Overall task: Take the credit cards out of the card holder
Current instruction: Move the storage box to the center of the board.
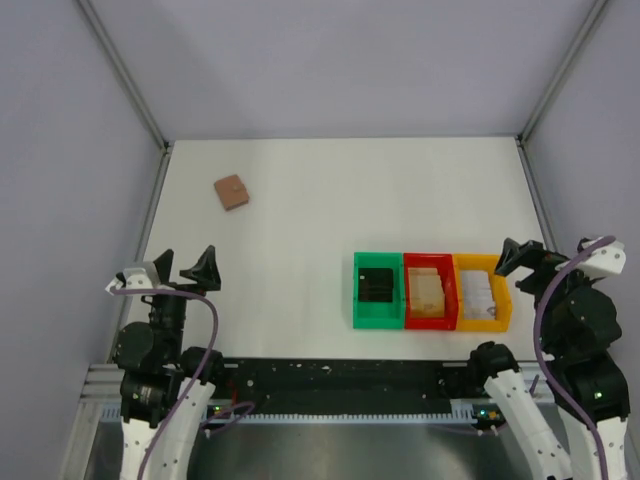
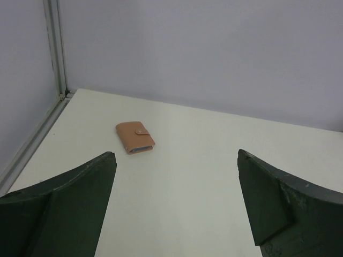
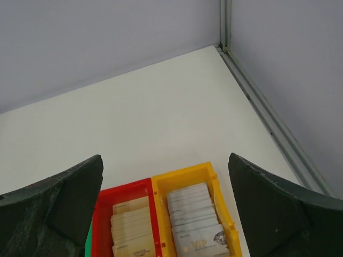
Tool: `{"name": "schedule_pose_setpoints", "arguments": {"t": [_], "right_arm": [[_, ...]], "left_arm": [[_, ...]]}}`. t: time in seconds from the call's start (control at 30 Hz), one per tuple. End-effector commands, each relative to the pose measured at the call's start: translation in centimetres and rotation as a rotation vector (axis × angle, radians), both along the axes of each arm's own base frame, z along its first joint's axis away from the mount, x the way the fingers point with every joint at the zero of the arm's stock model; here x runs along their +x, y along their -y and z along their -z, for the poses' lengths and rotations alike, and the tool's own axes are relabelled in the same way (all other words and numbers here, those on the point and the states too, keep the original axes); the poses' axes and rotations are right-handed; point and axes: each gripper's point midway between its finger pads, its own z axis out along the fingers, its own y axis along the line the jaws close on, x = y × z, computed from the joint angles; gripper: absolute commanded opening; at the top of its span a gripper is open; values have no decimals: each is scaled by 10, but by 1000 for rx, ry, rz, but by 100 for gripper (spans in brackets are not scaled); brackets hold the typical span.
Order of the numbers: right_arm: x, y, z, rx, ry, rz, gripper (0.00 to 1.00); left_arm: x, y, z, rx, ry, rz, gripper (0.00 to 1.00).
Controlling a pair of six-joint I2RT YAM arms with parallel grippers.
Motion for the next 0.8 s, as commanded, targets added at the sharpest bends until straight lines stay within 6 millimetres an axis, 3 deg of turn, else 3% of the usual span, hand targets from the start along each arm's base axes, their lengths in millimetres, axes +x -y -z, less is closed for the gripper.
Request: {"name": "schedule_pose_setpoints", "arguments": {"t": [0.0,0.17,0.4,0.6,0.77], "right_arm": [[-6,-7,-6,78,-8,-25,99],[-9,-59,6,90,-125,-318,99],[-5,-101,64,230,-486,-457,99],[11,-93,129,187,-830,-350,99],[26,-95,157,111,-951,-324,99]], "left_arm": [[-28,-8,-25,-47,148,-14,98],[-30,-15,-25,-66,152,-50,98],[-30,-15,-25,-69,154,-45,98],[-32,-17,-25,-80,155,-54,98],[-34,-17,-26,-83,162,-50,98]]}}
